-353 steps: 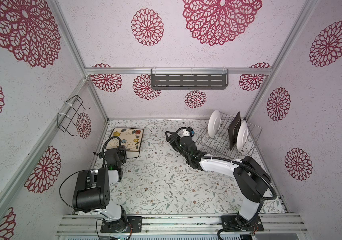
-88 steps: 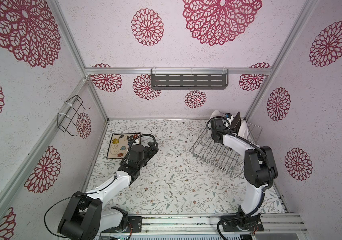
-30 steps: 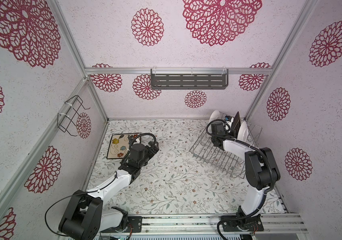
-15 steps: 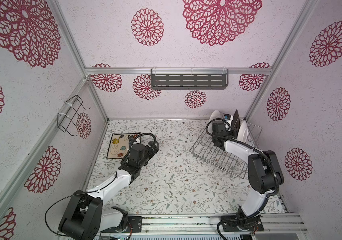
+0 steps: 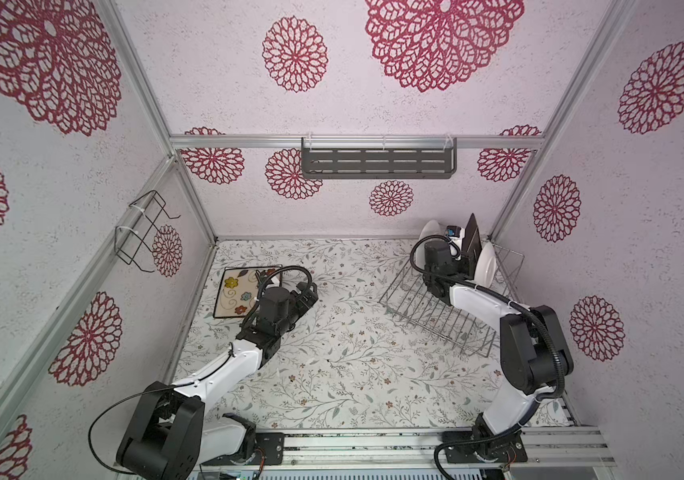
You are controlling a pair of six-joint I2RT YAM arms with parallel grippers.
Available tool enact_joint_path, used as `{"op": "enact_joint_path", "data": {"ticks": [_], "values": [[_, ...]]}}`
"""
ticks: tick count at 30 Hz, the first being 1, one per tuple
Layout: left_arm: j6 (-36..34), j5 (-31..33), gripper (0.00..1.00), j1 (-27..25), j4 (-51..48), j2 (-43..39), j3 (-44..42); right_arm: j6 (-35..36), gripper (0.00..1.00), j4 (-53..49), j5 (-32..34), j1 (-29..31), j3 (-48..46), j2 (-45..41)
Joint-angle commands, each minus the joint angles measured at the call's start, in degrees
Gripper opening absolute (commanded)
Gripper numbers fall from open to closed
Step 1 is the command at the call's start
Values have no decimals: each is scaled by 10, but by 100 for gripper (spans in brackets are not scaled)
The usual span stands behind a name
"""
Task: Unload the plates from the dish rack
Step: 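Close the right gripper on the dark square plate's top edge, then lift the dark square plate up out of the rack with the right gripper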
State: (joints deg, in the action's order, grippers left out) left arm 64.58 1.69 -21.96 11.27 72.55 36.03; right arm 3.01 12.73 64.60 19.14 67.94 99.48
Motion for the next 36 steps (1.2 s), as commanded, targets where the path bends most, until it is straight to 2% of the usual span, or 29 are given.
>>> {"op": "enact_joint_path", "data": {"ticks": [1, 5, 36], "values": [[-5, -2, 97, -3, -5, -12, 14, 40, 0, 127, 70, 6, 17, -61], [-4, -3, 97, -3, -4, -8, 15, 74, 0, 162, 73, 12, 12, -67], [-3, -3, 97, -6, -16, -21, 23, 132, 0, 197, 59, 52, 27, -135]]}}
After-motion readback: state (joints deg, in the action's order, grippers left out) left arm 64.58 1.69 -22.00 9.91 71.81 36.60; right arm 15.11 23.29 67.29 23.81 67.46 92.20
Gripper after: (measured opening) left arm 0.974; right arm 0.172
